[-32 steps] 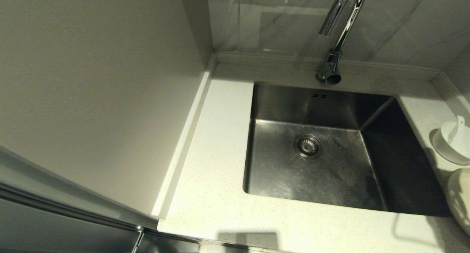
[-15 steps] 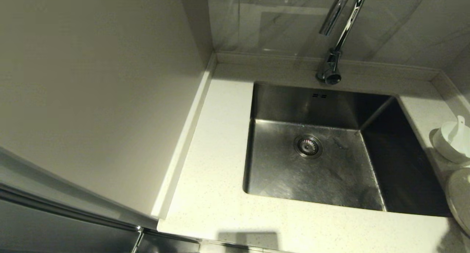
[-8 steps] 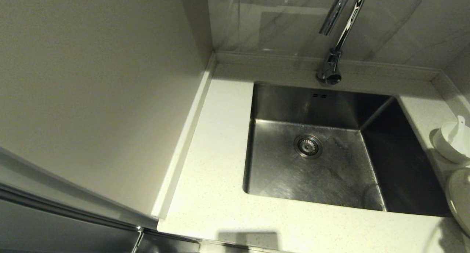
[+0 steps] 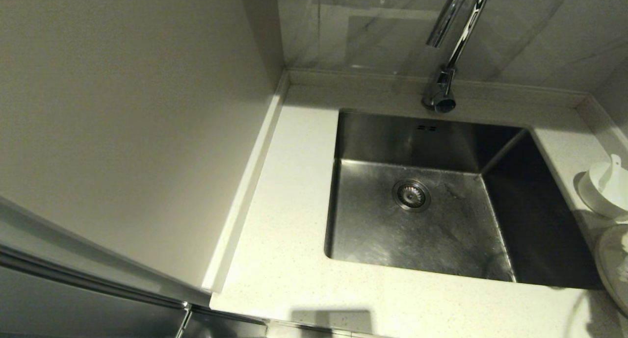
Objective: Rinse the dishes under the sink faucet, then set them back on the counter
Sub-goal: Put a plate into the sink
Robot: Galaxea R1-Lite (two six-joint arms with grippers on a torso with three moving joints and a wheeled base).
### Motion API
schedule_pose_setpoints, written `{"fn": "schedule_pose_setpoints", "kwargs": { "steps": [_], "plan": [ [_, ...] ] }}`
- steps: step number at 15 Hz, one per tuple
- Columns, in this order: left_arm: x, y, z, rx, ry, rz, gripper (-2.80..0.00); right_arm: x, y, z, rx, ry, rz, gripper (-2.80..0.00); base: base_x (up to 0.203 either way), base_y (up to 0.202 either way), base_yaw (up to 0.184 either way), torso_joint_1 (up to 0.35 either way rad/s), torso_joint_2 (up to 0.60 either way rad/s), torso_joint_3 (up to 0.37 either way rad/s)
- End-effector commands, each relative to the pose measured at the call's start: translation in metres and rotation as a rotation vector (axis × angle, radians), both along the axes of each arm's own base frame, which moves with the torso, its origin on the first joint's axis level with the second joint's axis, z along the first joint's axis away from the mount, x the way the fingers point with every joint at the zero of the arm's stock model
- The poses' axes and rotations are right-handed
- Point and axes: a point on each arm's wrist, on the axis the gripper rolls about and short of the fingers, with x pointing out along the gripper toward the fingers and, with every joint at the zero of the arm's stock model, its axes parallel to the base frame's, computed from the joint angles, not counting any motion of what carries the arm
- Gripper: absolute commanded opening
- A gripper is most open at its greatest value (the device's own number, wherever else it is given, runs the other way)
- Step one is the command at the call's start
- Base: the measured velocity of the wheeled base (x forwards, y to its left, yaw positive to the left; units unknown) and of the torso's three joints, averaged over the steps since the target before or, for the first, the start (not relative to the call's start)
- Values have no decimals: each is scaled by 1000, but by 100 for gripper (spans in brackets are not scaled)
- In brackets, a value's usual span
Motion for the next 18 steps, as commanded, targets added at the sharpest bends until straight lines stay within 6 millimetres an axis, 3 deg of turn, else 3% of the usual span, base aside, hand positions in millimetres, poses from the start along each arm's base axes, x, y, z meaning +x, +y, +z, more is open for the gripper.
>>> {"fn": "schedule_pose_setpoints", "kwargs": {
  "steps": [1,4,9,18],
  "plan": [
    [0,0,0,-1,-3,0,-280,2,6,-2,3,10,28,0,0,0,0,0,0,0],
    [0,0,0,-1,-3,0,-280,13,10,-9,-33,-53,69,0,0,0,0,0,0,0],
    [0,0,0,-1,-3,0,-280,22,8,-42,-116,-78,107,0,0,0,0,0,0,0],
    [0,0,0,-1,-3,0,-280,34,3,-55,-118,-76,111,0,0,0,0,0,0,0]
  ]
}}
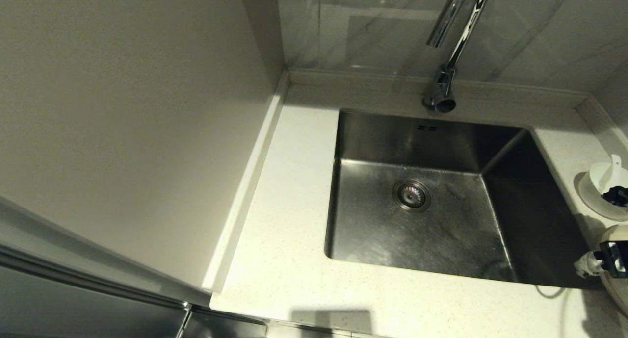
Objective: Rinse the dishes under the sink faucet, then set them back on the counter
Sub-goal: Put a plate into the sink
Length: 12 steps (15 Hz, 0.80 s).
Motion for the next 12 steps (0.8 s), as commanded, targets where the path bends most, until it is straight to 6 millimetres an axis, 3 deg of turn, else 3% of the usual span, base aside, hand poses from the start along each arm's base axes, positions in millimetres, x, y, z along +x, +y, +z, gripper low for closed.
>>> {"fn": "schedule_pose_setpoints", "kwargs": {
  "steps": [1,12],
  "plan": [
    [0,0,0,-1,-4,0,-280,4,-2,-6,-2,17,-3,0,0,0,0,0,0,0],
    [0,0,0,-1,-4,0,-280,7,-4,-6,-39,17,-26,0,0,0,0,0,0,0]
  ]
}}
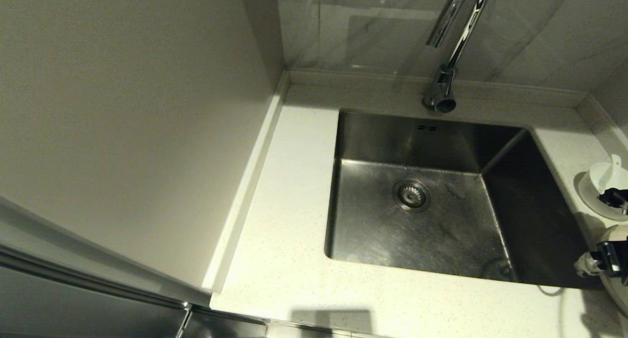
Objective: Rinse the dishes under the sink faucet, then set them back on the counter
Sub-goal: Put a plate into the sink
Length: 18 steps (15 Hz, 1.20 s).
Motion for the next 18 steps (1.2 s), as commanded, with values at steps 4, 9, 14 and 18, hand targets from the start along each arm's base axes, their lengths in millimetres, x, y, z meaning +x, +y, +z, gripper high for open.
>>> {"fn": "schedule_pose_setpoints", "kwargs": {
  "steps": [4,9,14,18],
  "plan": [
    [0,0,0,-1,-4,0,-280,-3,1,1,-3,1,-1,0,0,0,0,0,0,0],
    [0,0,0,-1,-4,0,-280,-4,1,-1,-7,12,-6,0,0,0,0,0,0,0],
    [0,0,0,-1,-4,0,-280,-5,2,-3,-4,19,-2,0,0,0,0,0,0,0],
    [0,0,0,-1,-4,0,-280,-8,3,-5,-2,26,-2,-280,0,0,0,0,0,0]
  ]
}}
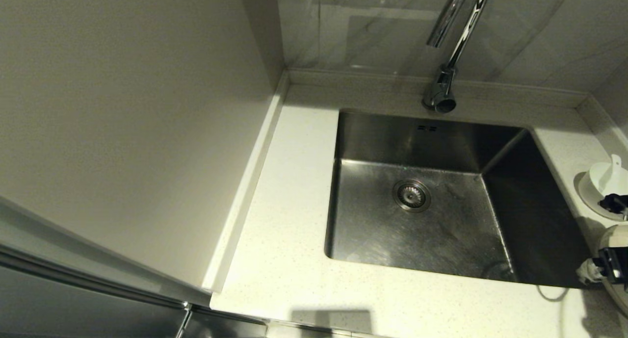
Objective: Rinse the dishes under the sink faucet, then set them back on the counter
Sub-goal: Put a plate into the sink
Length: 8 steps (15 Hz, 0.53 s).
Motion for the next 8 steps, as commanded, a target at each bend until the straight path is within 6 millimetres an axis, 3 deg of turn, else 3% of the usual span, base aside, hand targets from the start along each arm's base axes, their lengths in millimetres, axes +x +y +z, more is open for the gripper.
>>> {"fn": "schedule_pose_setpoints", "kwargs": {
  "steps": [1,8],
  "plan": [
    [0,0,0,-1,-4,0,-280,-2,1,0,-1,2,1,-280,0,0,0,0,0,0],
    [0,0,0,-1,-4,0,-280,-4,1,2,-4,-6,1,-280,0,0,0,0,0,0]
  ]
}}
